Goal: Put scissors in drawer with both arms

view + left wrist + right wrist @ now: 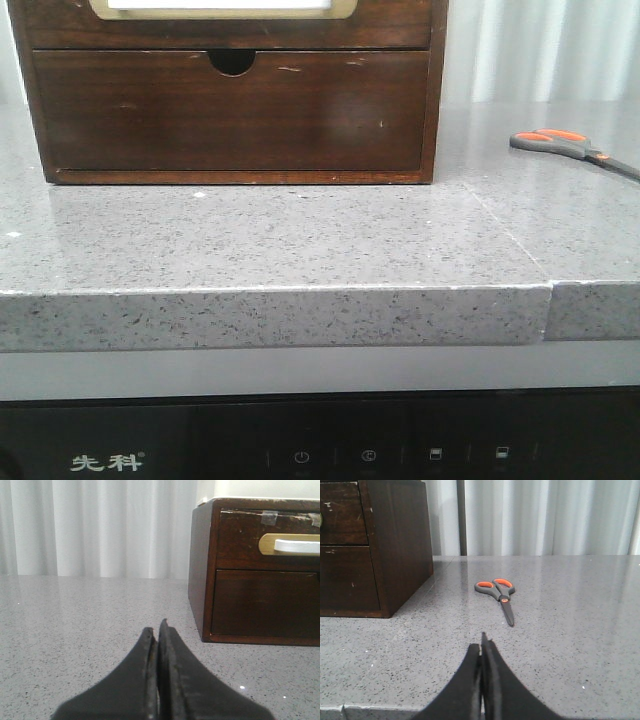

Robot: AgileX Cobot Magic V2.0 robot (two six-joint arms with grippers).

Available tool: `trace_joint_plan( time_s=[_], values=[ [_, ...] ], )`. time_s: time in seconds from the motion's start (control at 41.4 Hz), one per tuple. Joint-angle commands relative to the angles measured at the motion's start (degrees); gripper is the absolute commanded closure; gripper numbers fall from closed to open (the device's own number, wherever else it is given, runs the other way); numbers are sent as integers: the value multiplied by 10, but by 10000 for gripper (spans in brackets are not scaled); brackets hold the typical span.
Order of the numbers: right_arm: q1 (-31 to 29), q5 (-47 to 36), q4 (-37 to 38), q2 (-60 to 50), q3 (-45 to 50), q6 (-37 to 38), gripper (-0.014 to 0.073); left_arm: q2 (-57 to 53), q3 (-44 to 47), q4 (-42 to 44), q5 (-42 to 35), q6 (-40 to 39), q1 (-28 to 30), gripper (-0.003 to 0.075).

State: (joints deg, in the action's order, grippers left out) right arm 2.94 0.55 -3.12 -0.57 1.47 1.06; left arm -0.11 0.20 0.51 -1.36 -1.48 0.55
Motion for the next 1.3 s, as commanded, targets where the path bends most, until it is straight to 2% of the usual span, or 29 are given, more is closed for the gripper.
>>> trace_joint_plan(
  time_s=[0.0,0.507,0.603,0.748,0.845,1.062,1.279],
  values=[
    [-2,-44,-1,-10,1,0,662,-10,15,-1,-43,-6,-3,741],
    [-2,-46,-1,-10,1,0,662,-10,15,-1,-43,-6,-3,741],
    [-2,-80,-1,-10,0,0,662,-10,15,-1,-43,-6,-3,741],
    [-2,-96,-1,-10,-16,0,662,-10,8,-1,-101,-6,-3,741],
    [-2,-69,0,-10,-51,0,662,-10,-22,-1,-97,-6,-3,741],
    [-2,40,44,-5,-173,0,662,10,-174,2,32,-6,-3,741],
    [-2,136,46,63,-304,0,662,104,-342,3,194,-4,-3,741]
  ],
)
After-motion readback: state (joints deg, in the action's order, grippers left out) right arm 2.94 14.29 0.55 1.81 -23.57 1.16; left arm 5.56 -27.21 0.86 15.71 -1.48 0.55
